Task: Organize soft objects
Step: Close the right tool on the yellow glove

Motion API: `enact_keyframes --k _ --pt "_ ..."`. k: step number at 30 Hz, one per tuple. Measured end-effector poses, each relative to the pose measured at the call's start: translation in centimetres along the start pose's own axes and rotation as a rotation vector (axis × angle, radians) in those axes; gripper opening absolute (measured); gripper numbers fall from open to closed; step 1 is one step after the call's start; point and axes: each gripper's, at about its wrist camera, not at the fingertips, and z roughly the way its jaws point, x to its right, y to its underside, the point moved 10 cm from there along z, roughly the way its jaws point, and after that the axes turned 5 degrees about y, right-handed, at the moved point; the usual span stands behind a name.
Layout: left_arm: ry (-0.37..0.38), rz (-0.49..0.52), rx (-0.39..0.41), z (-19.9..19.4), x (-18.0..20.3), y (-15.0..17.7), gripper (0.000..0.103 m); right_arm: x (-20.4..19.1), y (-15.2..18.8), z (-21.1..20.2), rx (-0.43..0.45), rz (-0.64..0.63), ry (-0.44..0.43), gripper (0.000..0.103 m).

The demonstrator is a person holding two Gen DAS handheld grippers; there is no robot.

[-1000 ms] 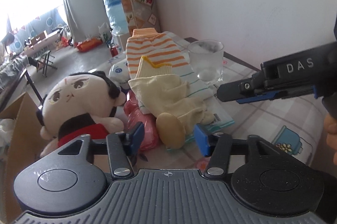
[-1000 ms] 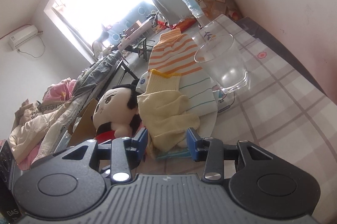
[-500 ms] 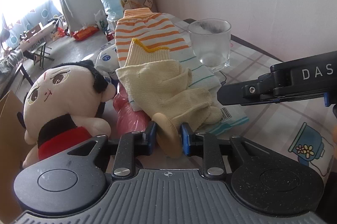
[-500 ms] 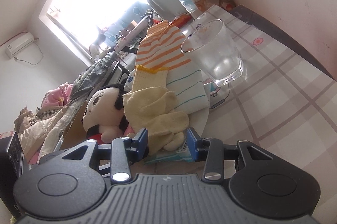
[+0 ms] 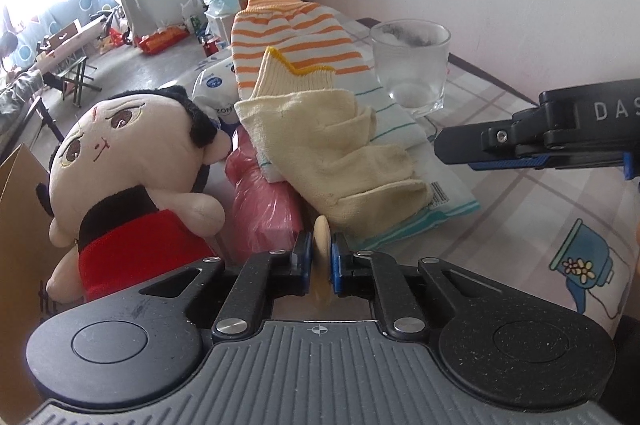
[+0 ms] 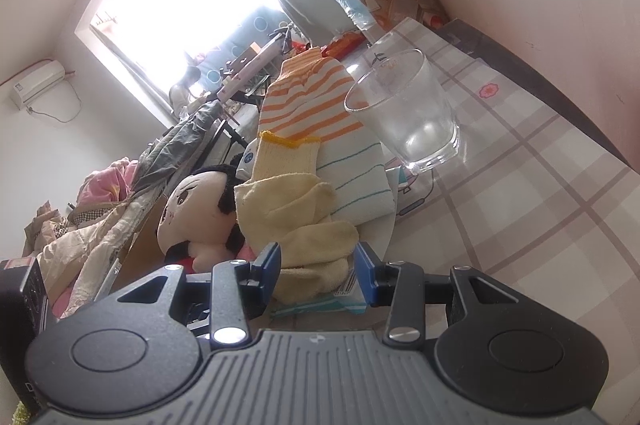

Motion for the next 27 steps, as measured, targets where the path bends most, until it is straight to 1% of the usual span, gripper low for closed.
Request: enact_keyframes --k 2,4,10,12,14,17,23,27 --pt "-0.001 0.005 -0.016 0.2 0.0 0.2 0.009 0.0 0.0 0.0 0.000 0.000 0.000 0.044" --pt "-0.010 0.008 -0.022 0.3 0.0 0.4 0.006 0.0 0.0 0.0 0.000 -0.005 0.003 0.044" --pt "-0.034 0.010 0.003 -0.8 -0.4 0.0 0.005 -0.7 -0.1 0.6 -0.026 -0.049 0.008 0.044" --pt "-0.042 0.013 0.014 -1.5 -0.6 -0.1 0.005 -1.4 -0.2 0.9 -0.046 -0.082 0.008 0.050" --pt "-0.047 0.005 0.024 -2.3 -0.8 -0.1 0.005 -2.4 -0.6 1.3 -0.050 -0.133 0.014 0.067" --pt "-0.052 -0.020 0.042 -3.4 -1.3 -0.1 0.005 -3.9 -1.1 2.1 -0.048 -0.219 0.031 0.076" --pt "-0.055 -0.085 0.091 -5.3 -2.5 -0.5 0.005 -5.2 -2.2 5.2 -0.054 -0.289 0.061 0.078" --pt "-0.054 -0.109 0.107 -5.7 -3.1 -0.6 0.005 -5.6 -1.8 7.2 -0.079 -0.348 0.102 0.077"
